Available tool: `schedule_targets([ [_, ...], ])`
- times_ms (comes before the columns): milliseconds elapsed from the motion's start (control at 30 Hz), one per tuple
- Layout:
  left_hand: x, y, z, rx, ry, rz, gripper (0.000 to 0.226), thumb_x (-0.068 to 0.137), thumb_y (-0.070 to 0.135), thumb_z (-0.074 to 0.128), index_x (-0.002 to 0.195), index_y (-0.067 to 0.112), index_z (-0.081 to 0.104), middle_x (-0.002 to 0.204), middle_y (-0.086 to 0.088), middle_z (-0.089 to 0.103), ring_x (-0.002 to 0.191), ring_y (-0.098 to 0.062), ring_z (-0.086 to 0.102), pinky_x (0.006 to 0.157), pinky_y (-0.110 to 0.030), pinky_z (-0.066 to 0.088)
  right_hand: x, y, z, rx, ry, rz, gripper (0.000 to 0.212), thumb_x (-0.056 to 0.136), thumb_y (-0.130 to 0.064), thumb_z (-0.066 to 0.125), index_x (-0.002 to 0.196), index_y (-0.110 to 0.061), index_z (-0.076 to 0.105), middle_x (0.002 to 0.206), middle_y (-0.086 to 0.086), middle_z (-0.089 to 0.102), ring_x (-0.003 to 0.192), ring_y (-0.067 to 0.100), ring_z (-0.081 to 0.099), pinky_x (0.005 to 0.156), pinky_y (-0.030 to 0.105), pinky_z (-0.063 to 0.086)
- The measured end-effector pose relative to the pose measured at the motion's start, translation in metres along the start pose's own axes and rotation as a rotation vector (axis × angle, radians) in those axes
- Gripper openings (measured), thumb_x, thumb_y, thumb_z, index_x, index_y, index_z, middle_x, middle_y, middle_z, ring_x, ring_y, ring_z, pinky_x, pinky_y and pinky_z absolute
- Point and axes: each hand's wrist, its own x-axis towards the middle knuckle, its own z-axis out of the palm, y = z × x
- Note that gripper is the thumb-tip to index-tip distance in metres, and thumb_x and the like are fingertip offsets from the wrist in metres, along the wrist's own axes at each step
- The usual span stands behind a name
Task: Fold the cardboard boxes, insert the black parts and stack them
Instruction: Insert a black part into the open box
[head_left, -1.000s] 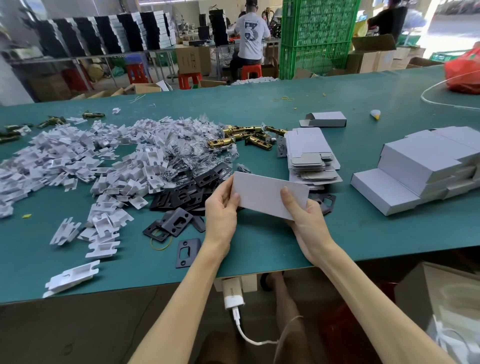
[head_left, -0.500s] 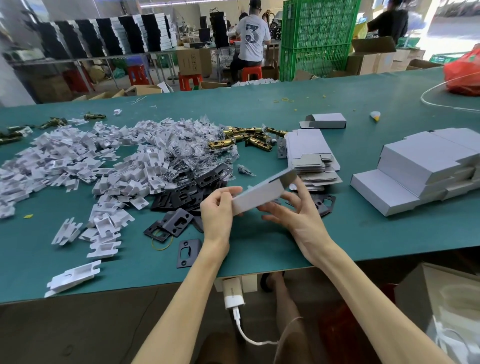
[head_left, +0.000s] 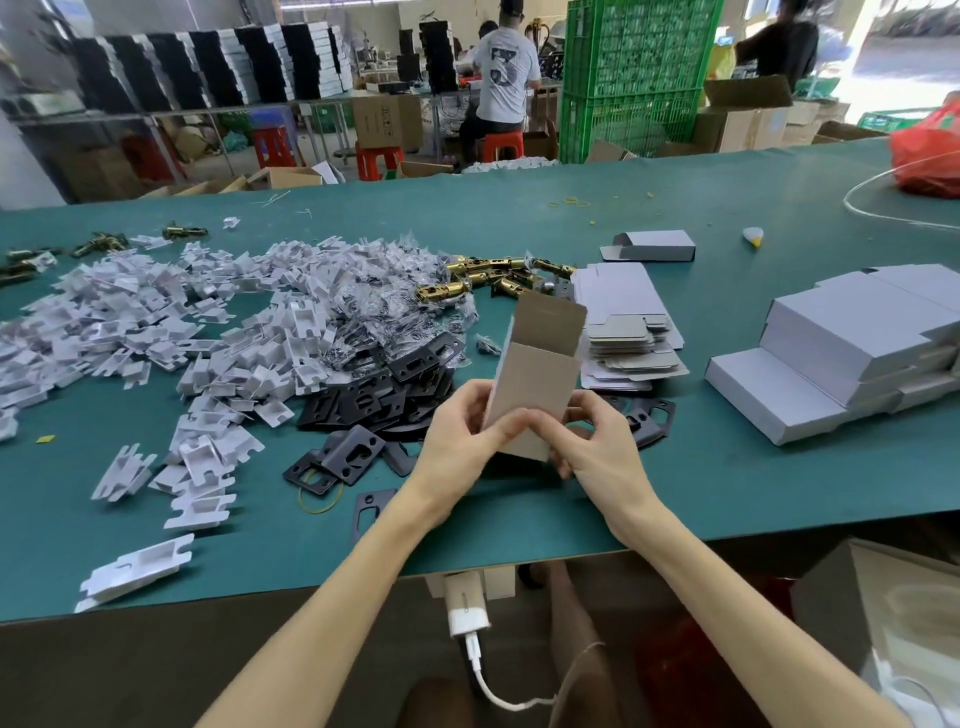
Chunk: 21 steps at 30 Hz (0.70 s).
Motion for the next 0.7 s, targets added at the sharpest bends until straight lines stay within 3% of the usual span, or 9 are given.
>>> schedule_targets([
  [100, 0.008, -0.005, -0.003, -0.161, 0.164, -0.089, 0.046, 0.084, 0.035, 0.074, 0.120, 0.011, 0.061, 0.118, -0.007, 0.075, 0.112, -0.024, 0.071, 0.101, -0.045, 0.056, 0.007, -0.008, 0.000, 0.072, 0.002, 0.015, 0.037, 0.092, -0.023, 0.073, 0.124, -0.010, 0.058, 0.098, 0.005, 0.066, 0.070, 0.021, 0.069, 0.060, 0.031, 0.058],
  [167, 0.012, -0.008, -0.004, -0.250, 0.272, -0.134, 0.048, 0.084, 0.037, 0.076, 0.121, 0.013, 0.057, 0.120, -0.009, 0.073, 0.113, -0.026, 0.071, 0.103, -0.051, 0.055, 0.028, -0.016, 0.001, -0.004, 0.053, -0.028, 0.027, 0.098, -0.018, 0.067, 0.123, -0.010, 0.059, 0.106, 0.006, 0.068, 0.079, 0.020, 0.074, 0.065, 0.025, 0.059],
  [267, 0.012, -0.017, -0.003, -0.208, 0.284, -0.147, 0.050, 0.083, 0.040, 0.082, 0.118, 0.017, 0.055, 0.116, -0.005, 0.073, 0.106, -0.016, 0.072, 0.090, -0.036, 0.060, 0.087, -0.029, 0.011, -0.362, 0.096, -0.126, 0.026, 0.100, -0.007, 0.057, 0.125, -0.008, 0.061, 0.116, 0.009, 0.068, 0.101, 0.022, 0.070, 0.082, 0.030, 0.059],
  [367, 0.012, -0.021, -0.002, -0.158, 0.239, -0.150, 0.053, 0.079, 0.045, 0.079, 0.118, 0.019, 0.054, 0.114, -0.001, 0.073, 0.104, -0.011, 0.072, 0.083, -0.023, 0.057, 0.162, -0.033, 0.033, -0.847, -0.007, -0.165, 0.039, 0.099, -0.005, 0.057, 0.137, -0.001, 0.053, 0.134, 0.017, 0.057, 0.124, 0.029, 0.055, 0.106, 0.042, 0.046],
  [467, 0.012, -0.022, -0.002, -0.173, 0.210, -0.156, 0.052, 0.082, 0.045, 0.078, 0.121, 0.020, 0.054, 0.114, 0.001, 0.074, 0.106, -0.010, 0.072, 0.087, -0.024, 0.057, 0.219, -0.023, 0.048, -1.158, -0.163, -0.144, 0.044, 0.096, 0.000, 0.061, 0.138, -0.001, 0.046, 0.144, 0.021, 0.048, 0.133, 0.036, 0.044, 0.109, 0.048, 0.043],
  [533, 0.011, -0.022, -0.001, -0.180, 0.202, -0.159, 0.050, 0.083, 0.046, 0.077, 0.121, 0.021, 0.055, 0.114, 0.005, 0.075, 0.107, -0.010, 0.071, 0.088, -0.024, 0.057, 0.239, -0.009, 0.051, -1.247, -0.221, -0.089, 0.052, 0.098, -0.010, 0.061, 0.145, -0.002, 0.039, 0.150, 0.022, 0.042, 0.139, 0.038, 0.036, 0.110, 0.051, 0.040],
  [600, 0.011, -0.022, -0.002, -0.179, 0.209, -0.152, 0.050, 0.084, 0.048, 0.076, 0.121, 0.022, 0.054, 0.114, 0.007, 0.074, 0.107, -0.009, 0.071, 0.087, -0.023, 0.056, 0.248, 0.003, 0.055, -1.346, -0.177, -0.074, 0.056, 0.101, -0.021, 0.059, 0.147, -0.001, 0.036, 0.152, 0.024, 0.039, 0.143, 0.041, 0.031, 0.111, 0.051, 0.037],
  [700, 0.010, -0.021, -0.001, -0.173, 0.204, -0.145, 0.050, 0.084, 0.049, 0.076, 0.121, 0.023, 0.054, 0.115, 0.006, 0.074, 0.106, -0.008, 0.071, 0.086, -0.022, 0.056, 0.253, 0.016, 0.056, -1.433, -0.029, -0.142, 0.044, 0.101, -0.024, 0.057, 0.136, 0.001, 0.048, 0.143, 0.028, 0.045, 0.134, 0.041, 0.038, 0.107, 0.044, 0.040],
])
